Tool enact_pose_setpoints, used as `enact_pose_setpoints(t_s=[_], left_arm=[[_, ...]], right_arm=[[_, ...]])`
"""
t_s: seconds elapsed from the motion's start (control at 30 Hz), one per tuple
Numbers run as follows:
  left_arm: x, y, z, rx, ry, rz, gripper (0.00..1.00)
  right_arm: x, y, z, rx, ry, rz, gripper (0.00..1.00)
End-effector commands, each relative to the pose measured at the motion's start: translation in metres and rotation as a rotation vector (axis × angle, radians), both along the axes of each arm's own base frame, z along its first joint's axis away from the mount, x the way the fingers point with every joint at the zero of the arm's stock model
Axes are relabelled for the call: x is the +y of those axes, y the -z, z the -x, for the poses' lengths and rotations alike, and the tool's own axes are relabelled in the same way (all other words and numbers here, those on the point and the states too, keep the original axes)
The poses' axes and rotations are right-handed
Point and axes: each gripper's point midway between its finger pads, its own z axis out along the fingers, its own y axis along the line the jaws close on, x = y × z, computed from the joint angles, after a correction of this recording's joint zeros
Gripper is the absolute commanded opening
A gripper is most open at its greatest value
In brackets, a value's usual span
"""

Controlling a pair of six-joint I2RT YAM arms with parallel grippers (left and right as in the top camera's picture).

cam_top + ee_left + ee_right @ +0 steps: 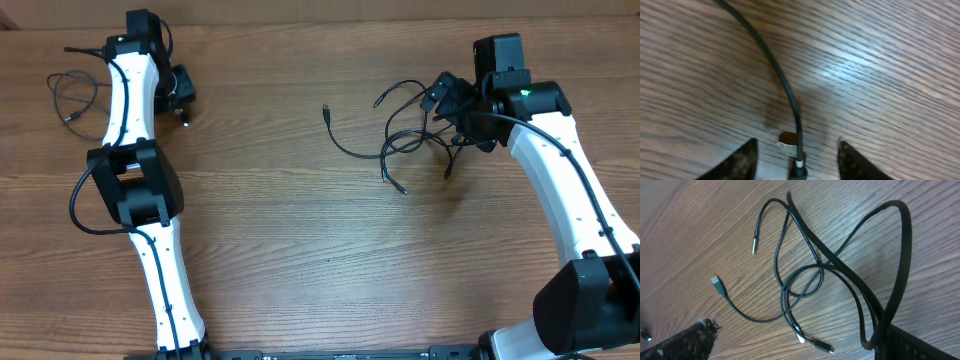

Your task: Untangle cables

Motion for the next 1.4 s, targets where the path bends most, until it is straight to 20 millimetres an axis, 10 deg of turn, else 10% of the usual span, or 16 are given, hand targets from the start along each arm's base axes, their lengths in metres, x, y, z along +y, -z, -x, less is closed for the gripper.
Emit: enact_pose_setpoints(t_s=[0.0, 0.27, 0.37, 0.5, 0.87, 0.93, 1.03, 1.1, 1.37], left_arm=[[0.009, 0.007, -0.002, 0.003, -0.019, -0.021, 0.49], [0.009, 0.026, 0.000, 0.028, -0.020, -0.016, 0.43], [0.010, 0.032, 0.002, 0.039, -0.015, -0.019, 0.06], [0.013, 0.018, -0.007, -0.004, -0.018, -0.027, 0.04], [0.053, -0.184, -0.095, -0.677, -0.171, 0.185, 0.04], [0.076, -0.192, -0.093, -0.714, -0.196, 0.175, 0.04], [0.107, -0.165, -0.072, -0.609, -0.264, 0.103, 0.36], [0.131, -0.133, -0.049, -0.483, -0.325, 0.023, 0.97], [0.174, -0.051, 0.027, -0.113, -0.353, -0.135, 1.00]], right_arm=[[0.003, 0.005, 0.002, 0.016, -0.017, 0.000, 1.00], [0.015, 0.006, 0.010, 0.042, -0.085, -0.049, 1.00], [0.015, 0.006, 0.009, 0.041, -0.085, -0.049, 1.00], [0.015, 0.005, 0.007, 0.032, -0.084, -0.049, 1.00], [0.015, 0.004, 0.005, 0.020, -0.085, -0.050, 1.00], [0.015, 0.004, 0.005, 0.020, -0.085, -0.050, 1.00], [0.015, 0.004, 0.005, 0.018, -0.085, -0.050, 1.00], [0.015, 0.003, 0.004, 0.014, -0.085, -0.051, 1.00], [0.016, 0.001, -0.001, -0.007, -0.085, -0.052, 1.00]])
